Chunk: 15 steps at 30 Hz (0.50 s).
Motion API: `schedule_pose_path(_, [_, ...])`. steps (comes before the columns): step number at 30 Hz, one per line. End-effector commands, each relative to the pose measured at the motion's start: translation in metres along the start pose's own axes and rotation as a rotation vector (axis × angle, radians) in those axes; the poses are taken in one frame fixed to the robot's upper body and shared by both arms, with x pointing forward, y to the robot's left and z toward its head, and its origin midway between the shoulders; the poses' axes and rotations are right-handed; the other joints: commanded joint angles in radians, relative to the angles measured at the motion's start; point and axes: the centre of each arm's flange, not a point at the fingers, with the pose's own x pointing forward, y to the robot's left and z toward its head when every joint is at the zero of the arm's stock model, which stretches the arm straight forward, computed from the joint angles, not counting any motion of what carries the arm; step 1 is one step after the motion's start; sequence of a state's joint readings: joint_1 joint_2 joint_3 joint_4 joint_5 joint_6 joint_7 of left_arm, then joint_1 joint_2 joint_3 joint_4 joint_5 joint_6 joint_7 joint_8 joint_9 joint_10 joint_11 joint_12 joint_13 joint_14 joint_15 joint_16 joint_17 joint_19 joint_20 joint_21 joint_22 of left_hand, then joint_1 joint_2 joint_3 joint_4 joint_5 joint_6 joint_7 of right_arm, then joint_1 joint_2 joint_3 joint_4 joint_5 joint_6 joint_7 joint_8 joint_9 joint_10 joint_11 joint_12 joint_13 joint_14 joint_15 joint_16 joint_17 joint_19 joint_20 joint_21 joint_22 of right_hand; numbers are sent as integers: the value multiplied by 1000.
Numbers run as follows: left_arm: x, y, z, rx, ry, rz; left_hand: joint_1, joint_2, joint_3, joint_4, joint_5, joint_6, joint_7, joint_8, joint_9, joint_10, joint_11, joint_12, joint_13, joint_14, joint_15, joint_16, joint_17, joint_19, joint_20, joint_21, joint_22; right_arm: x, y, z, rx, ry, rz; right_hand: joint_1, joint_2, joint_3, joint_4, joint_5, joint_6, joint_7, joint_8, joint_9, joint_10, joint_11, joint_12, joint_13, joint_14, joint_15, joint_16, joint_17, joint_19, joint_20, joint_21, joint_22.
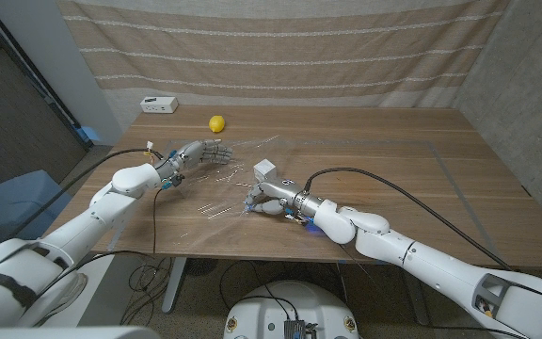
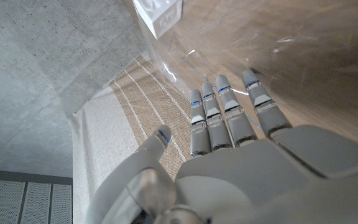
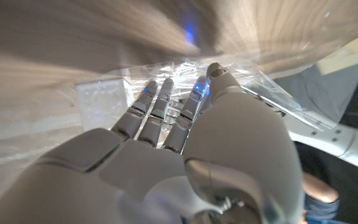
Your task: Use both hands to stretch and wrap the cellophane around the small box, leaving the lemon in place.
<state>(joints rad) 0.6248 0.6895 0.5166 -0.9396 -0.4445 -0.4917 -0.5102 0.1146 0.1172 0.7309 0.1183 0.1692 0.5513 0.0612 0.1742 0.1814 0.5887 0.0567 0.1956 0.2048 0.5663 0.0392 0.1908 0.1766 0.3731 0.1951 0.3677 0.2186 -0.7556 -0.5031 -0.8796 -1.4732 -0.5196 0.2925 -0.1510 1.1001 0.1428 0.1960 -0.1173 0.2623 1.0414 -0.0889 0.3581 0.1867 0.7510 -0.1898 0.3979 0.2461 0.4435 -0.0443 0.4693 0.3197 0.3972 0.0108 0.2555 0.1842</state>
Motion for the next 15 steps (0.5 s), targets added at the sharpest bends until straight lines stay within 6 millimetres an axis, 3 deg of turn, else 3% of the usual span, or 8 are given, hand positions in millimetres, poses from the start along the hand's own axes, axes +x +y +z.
schedule_pose_path(1, [-1,-5,6,10,-8,-8,-12,21,3,5,5,-8,2,7,3,0,-2,6,1,-1,0,0,3,2,3,6,0,-12,-13,-31,534,204,-107,5,12,7,5,-6,0,19,-9,5,0,18,-4,1,14,-151,-1,4,8,7,5,4])
schedule_pose_path(7, [1,-7,10,20,-16,-7,-12,18,5,4,5,-11,1,8,2,-4,-5,6,1,-4,0,-2,2,1,4,6,-1,-23,-20,-43,705,246,-158,11,17,9,3,-13,-7,30,-14,7,-2,30,-6,2,14,-139,-1,9,13,15,7,5])
schedule_pose_path(12, [5,-9,15,29,-25,-11,-13,17,5,3,5,-18,-2,6,2,-4,-4,7,1,-4,0,-1,2,1,3,6,-1,-27,-33,-44,680,216,-159,17,22,12,1,-17,-14,29,-17,9,-8,19,-9,4,8,-140,-3,13,16,11,9,7])
schedule_pose_path(15, [6,-10,16,37,-25,-14,-14,13,6,2,5,-56,20,-3,2,-9,-9,7,1,-3,-4,-1,1,1,3,7,-2,-27,-41,-45,667,191,-148,20,21,14,-1,-20,-13,29,-17,11,-15,11,-14,4,4,-143,-8,11,19,12,10,7])
